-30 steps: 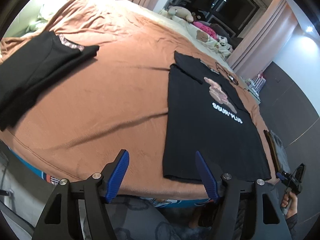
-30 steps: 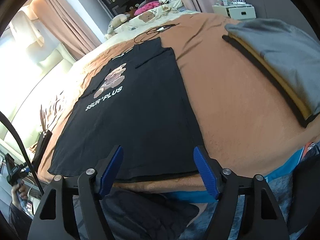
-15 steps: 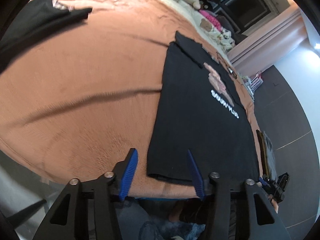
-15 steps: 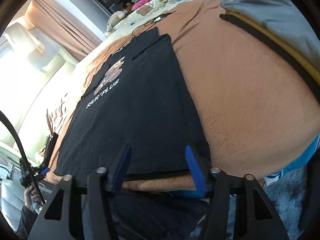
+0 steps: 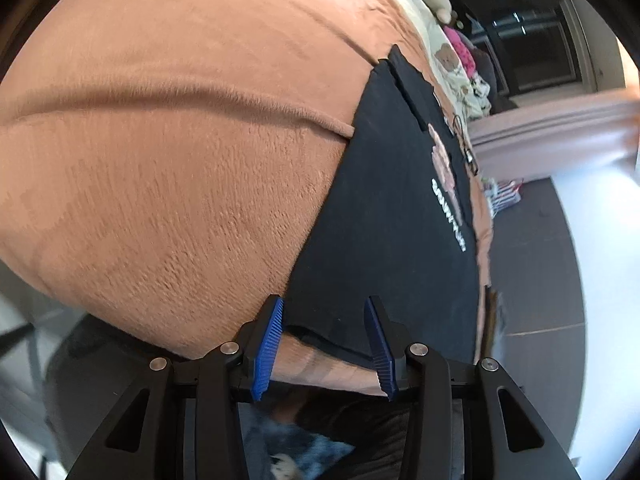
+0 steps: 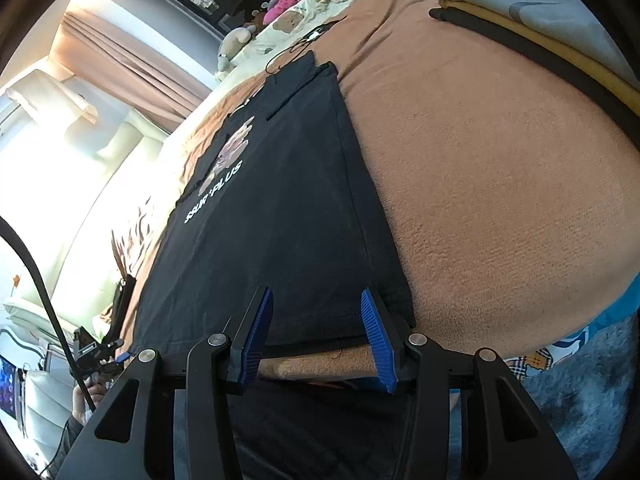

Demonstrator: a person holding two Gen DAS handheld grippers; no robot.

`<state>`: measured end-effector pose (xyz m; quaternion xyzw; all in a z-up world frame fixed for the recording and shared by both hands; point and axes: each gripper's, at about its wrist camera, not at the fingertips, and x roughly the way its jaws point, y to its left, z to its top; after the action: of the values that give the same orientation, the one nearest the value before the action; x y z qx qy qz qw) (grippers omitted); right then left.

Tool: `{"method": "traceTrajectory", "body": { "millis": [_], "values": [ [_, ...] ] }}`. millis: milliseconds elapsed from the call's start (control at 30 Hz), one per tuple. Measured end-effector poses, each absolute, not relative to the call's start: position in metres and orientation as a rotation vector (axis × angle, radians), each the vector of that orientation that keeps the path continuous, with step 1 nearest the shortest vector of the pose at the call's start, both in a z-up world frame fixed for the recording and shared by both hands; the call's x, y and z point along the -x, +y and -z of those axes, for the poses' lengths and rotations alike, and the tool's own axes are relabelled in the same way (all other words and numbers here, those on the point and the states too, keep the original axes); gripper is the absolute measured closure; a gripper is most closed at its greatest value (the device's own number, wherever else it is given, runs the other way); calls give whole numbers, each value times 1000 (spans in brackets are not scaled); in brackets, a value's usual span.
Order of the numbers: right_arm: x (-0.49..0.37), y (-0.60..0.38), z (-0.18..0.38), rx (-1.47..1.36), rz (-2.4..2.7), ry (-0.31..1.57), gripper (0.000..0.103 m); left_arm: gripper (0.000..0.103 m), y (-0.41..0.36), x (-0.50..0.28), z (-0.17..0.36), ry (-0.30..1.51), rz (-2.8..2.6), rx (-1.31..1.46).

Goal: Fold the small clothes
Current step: 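Close both grippers on the T-shirt hem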

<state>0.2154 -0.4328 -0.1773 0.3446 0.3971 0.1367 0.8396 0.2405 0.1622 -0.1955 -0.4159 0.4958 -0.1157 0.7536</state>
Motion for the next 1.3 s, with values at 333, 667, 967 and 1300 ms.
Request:
{"method": "traceTrajectory", "body": {
  "millis": [333,667,967,1300],
  "values": [
    [-207,-433,182,-762,-293,838,59,59,157,-231,196,1070,276,953],
    [-207,-439,174,-800,-244,828,59,80,148,-246,197,1046,221,904],
    [-212,-441,175,-790,-154,842,59,97,144,-248,200,1034,179,868],
    [-207,-434,188,-923,-243,832,59,97,141,-248,199,1030,181,861]
  ]
}}
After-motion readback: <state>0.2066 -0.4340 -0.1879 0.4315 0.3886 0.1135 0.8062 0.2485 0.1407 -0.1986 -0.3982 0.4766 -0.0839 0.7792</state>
